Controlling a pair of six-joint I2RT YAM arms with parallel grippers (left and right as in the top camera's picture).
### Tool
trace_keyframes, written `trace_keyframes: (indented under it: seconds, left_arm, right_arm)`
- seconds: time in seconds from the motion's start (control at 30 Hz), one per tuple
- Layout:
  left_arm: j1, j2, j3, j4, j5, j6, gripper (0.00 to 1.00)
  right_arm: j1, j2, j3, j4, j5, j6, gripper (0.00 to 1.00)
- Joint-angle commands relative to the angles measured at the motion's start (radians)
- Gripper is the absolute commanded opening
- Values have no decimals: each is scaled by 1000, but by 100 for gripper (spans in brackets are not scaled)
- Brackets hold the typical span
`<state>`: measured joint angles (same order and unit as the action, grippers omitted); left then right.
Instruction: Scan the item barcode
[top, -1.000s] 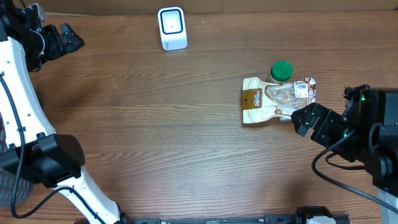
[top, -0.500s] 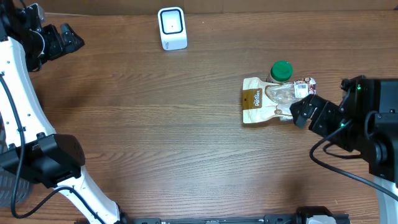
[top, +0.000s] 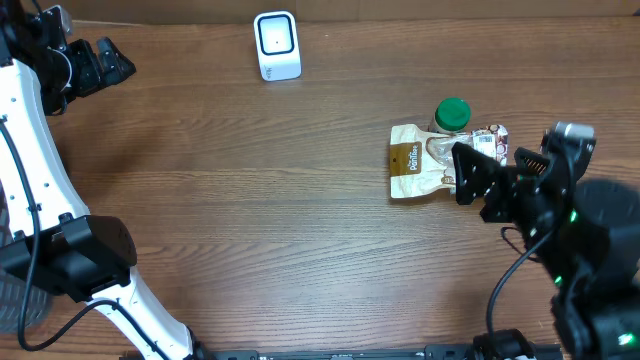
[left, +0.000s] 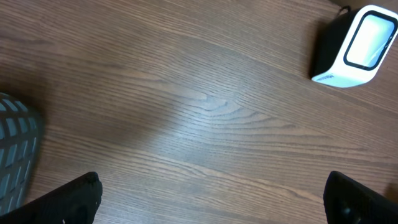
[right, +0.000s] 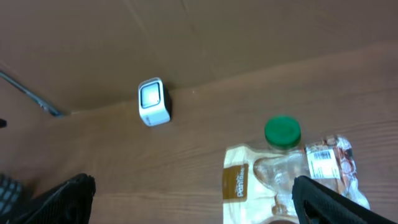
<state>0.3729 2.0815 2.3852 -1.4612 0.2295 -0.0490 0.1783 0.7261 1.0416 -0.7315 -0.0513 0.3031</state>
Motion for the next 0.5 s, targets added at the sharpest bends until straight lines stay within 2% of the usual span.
trace_keyframes:
  seconds: [0.0, 0.13, 0.47]
  left_arm:
    - [-7, -9, 12, 1, -4, 12, 100]
    - [-7, -9, 12, 2, -4, 12, 100]
    - [-7, -9, 12, 1, -4, 12, 99]
  right_arm:
    - [6, -111, -162, 129, 14, -35, 100]
    - [32, -266, -383, 346, 5, -111, 100]
    - [85, -555, -781, 649, 5, -148, 100]
